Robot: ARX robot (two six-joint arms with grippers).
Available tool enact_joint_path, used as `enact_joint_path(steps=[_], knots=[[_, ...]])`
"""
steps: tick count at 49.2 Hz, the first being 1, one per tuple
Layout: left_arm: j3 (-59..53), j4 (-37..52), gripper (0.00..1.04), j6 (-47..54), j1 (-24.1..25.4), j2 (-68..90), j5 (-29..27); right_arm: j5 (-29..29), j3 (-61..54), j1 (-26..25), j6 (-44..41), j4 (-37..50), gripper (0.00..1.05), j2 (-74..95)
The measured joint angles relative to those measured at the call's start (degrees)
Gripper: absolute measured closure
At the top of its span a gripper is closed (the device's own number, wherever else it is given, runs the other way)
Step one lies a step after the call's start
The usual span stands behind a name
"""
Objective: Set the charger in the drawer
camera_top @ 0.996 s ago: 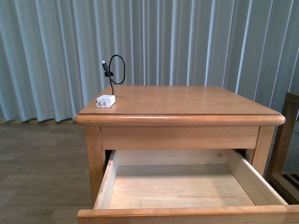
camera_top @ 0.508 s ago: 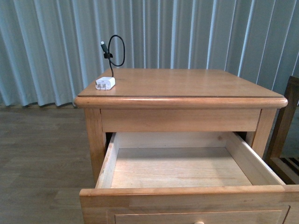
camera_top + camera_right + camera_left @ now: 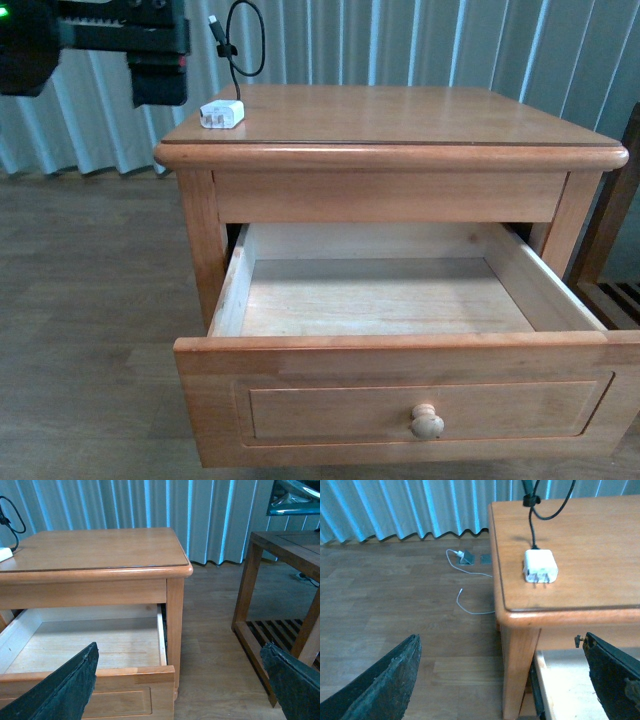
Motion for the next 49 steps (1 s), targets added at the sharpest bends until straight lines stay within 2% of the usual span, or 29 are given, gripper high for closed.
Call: enact_joint_path(steps=[9, 23, 46, 48, 49], knots=[[13.9, -4.2, 0.06, -3.7, -0.6, 12.8, -1.1, 0.0, 0.0, 0.0, 0.0, 0.0, 0.08, 0.0], [28.8, -7.5, 0.06, -5.2, -1.0, 26.1, -2.6, 0.0, 0.0, 0.0, 0.0, 0.0, 0.08, 0.0], [42.2, -11.2, 0.06, -5.9, -1.8, 37.7, -4.7, 0.0, 0.0, 0.0, 0.0, 0.0, 0.08, 0.0], [42.5, -11.4, 0.09, -6.0, -1.8, 37.9, -4.7, 0.0, 0.0, 0.0, 0.0, 0.0, 0.08, 0.0], [42.5, -11.4, 0.14, -6.0, -1.9, 37.9, -4.9, 0.0, 0.0, 0.0, 0.0, 0.0, 0.08, 0.0]])
